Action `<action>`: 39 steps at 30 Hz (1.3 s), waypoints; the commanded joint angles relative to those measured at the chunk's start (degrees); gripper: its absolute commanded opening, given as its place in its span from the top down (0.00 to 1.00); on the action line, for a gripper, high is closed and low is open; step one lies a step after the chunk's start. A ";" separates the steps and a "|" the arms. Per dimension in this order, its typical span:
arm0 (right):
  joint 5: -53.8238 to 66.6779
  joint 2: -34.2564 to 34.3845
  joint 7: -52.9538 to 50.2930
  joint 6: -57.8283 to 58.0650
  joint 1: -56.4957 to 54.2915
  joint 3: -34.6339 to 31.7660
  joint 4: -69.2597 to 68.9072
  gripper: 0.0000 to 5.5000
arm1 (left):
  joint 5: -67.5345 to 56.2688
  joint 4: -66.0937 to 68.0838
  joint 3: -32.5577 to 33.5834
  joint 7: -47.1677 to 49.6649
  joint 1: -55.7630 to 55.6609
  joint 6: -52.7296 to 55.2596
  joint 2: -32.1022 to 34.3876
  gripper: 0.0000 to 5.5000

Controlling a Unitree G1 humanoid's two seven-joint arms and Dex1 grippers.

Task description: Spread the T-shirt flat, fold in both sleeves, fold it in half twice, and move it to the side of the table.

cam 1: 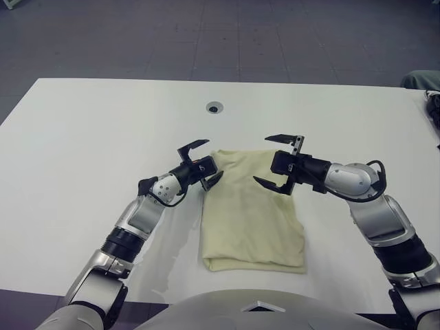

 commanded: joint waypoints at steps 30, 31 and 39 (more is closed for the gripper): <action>-6.46 -19.07 16.76 -11.55 53.46 -18.03 -25.45 0.02 | -8.75 -51.73 18.74 -30.62 47.24 -4.12 33.32 0.02; -7.04 -18.99 16.63 -11.50 53.36 -17.22 -25.01 0.04 | -7.80 -51.80 18.00 -30.51 47.74 -4.36 33.32 0.02; -12.31 -19.32 14.89 -9.75 52.88 -14.55 -22.31 0.25 | -0.72 -51.22 11.88 -29.22 47.27 -4.96 31.87 0.02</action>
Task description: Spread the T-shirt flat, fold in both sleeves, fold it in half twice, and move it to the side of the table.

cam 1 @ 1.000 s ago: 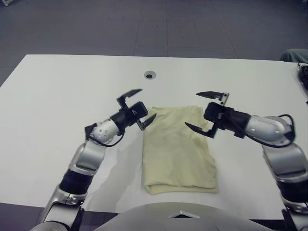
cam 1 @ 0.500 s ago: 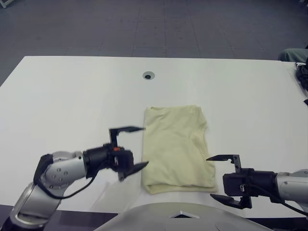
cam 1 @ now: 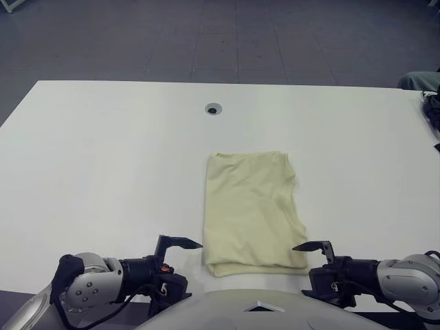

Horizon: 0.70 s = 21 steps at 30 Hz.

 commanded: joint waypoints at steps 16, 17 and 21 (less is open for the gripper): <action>-8.46 -1.05 -1.77 7.28 -4.24 5.72 4.25 0.66 | 9.63 2.58 -7.88 2.96 -6.32 0.92 -2.85 0.02; -8.73 -1.05 -1.89 7.58 -4.40 5.91 4.26 0.68 | 9.91 2.75 -7.94 3.09 -6.55 0.90 -2.89 0.02; -9.53 -0.66 -2.21 8.65 -4.98 6.55 4.11 0.82 | 10.08 2.72 -8.34 3.42 -6.73 1.13 -3.19 0.02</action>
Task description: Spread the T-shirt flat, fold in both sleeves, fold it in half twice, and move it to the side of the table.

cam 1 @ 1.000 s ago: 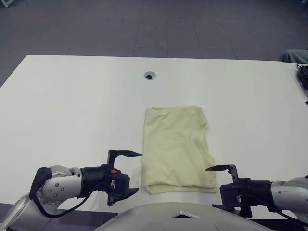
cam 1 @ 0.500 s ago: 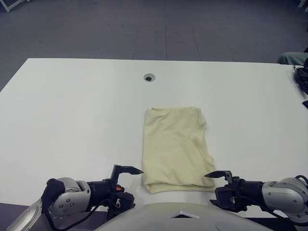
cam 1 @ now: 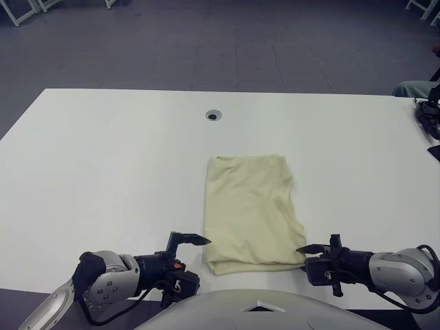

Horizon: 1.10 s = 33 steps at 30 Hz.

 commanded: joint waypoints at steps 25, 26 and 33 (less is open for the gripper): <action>0.46 0.28 -0.16 5.43 -0.21 1.81 1.03 0.99 | 6.17 4.90 -7.35 1.46 -6.18 -1.43 -3.93 0.24; 0.46 0.33 -0.22 5.58 -0.23 1.88 0.91 0.99 | 6.34 5.20 -7.81 1.32 -6.52 -1.61 -3.96 0.28; 0.24 0.61 -0.78 6.74 -0.14 2.53 -0.19 0.99 | 6.32 6.53 -8.97 0.99 -7.30 -1.80 -3.75 0.47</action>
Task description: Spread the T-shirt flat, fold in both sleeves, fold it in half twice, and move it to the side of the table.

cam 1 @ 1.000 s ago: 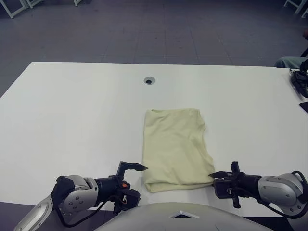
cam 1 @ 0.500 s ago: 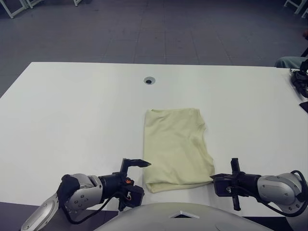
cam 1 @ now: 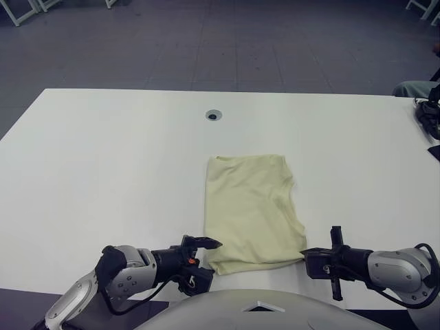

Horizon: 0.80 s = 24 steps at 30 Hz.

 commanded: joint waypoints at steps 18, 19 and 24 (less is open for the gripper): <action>-0.23 0.18 -0.68 2.97 0.98 2.20 -0.95 0.99 | -0.10 1.87 0.40 -2.60 -1.81 -0.36 1.49 0.98; -0.23 0.18 -0.69 2.99 0.97 2.23 -0.98 0.99 | -0.29 1.84 0.42 -2.66 -2.06 -0.57 1.47 0.98; 0.09 -0.02 -0.57 2.74 0.77 2.22 -0.85 0.99 | -3.09 0.87 1.89 -3.86 -3.68 -1.72 2.37 0.98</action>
